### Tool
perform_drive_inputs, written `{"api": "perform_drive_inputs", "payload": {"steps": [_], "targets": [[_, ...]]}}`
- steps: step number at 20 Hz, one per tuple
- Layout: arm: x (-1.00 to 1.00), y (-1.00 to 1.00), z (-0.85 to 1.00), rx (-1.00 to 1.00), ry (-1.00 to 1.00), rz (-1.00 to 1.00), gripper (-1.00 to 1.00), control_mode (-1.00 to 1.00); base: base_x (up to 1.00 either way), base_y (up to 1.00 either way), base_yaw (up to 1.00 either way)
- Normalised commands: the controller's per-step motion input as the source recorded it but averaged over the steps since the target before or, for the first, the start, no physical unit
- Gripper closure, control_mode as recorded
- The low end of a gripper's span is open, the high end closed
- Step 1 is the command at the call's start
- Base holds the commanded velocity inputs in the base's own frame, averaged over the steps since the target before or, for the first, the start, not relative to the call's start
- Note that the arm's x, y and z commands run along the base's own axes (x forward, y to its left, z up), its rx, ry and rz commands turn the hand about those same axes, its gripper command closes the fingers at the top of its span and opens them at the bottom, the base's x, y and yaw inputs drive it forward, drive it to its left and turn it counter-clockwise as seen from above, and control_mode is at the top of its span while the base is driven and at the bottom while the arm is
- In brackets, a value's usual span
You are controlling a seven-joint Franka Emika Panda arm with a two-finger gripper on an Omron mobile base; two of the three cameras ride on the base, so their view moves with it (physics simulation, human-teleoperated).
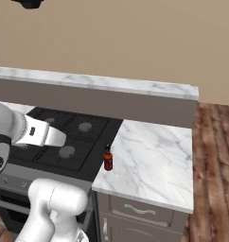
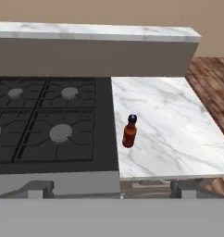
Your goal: Take 2 condiments from the cabinet and move them on the counter near the stove.Make sure the condiments are lined up with each other, next to each other.
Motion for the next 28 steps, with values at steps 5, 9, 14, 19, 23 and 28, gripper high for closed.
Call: {"api": "perform_drive_inputs", "payload": {"steps": [5,9,14,19,23,28], "targets": [[-0.33,0.02,0.16,-0.02,-0.05,0.0,-1.0,-1.0,0.0,0.0,0.0],[-0.29,0.0,0.06,0.0,0.0,0.01,-1.0,-1.0,0.0,0.0,0.0],[-0.23,0.0,0.0,0.0,0.0,0.05,-1.0,-1.0,0.0,0.0,0.0],[-0.01,0.0,0.0,0.0,0.0,0.03,-1.0,-1.0,0.0,0.0,0.0],[0.0,0.0,0.0,0.0,0.0,0.0,-1.0,-1.0,0.0,0.0,0.0],[0.0,0.0,0.0,0.0,0.0,0.0,-1.0,-1.0,0.0,0.0,0.0]]}}
